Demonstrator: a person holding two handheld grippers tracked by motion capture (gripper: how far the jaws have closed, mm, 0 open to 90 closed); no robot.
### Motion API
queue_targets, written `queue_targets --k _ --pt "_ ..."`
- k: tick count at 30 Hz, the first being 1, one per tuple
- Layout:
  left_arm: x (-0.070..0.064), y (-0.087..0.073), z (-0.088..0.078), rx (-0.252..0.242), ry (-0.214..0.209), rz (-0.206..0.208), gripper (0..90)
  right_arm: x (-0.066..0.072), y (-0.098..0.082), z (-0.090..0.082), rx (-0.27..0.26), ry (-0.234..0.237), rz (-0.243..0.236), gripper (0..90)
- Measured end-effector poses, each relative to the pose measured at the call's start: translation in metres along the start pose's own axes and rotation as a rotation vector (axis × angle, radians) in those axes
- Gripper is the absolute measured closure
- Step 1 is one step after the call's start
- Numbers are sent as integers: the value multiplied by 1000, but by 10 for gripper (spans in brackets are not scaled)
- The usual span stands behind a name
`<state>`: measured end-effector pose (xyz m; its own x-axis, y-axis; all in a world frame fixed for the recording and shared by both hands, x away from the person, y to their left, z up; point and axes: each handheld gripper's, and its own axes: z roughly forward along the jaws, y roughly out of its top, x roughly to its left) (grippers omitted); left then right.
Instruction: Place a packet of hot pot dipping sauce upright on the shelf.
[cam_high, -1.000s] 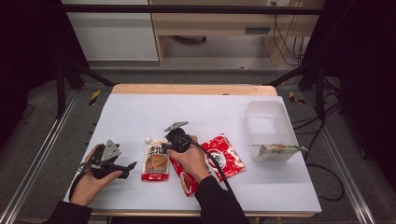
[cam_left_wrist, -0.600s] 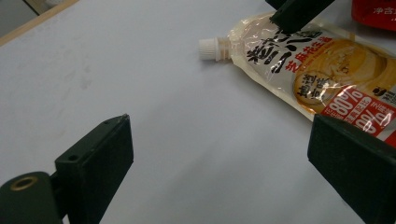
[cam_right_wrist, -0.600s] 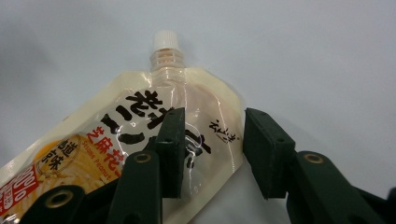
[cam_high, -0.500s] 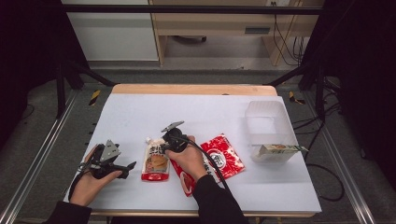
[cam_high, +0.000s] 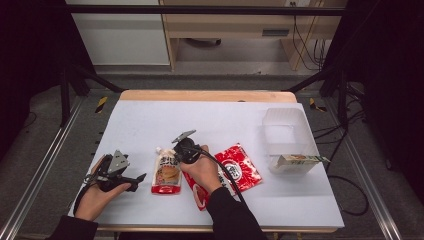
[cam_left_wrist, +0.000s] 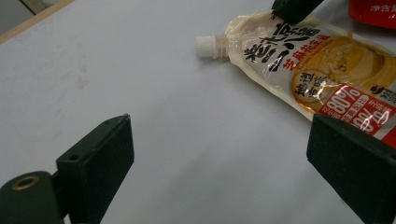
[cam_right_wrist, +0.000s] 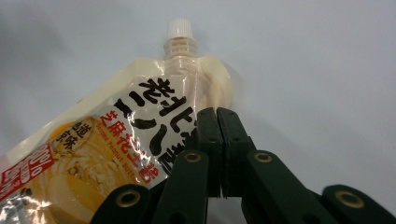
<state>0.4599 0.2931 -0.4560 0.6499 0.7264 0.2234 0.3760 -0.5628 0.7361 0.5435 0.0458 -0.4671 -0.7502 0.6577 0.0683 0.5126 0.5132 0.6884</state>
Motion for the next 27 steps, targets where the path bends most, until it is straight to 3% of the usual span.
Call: queue_targets --k 10,17,20,27 --pt "-2 5 -2 -12 -11 6 93 3 7 -26 -75 34 -32 900" --pt "-2 9 -9 -54 -30 -17 105 9 15 -46 -129 53 -69 900" --pt "-1 14 -14 -86 -45 -26 120 12 18 -55 -157 66 -85 900" --pt "3 37 -23 -107 -81 2 141 21 25 -77 -195 77 -138 900"
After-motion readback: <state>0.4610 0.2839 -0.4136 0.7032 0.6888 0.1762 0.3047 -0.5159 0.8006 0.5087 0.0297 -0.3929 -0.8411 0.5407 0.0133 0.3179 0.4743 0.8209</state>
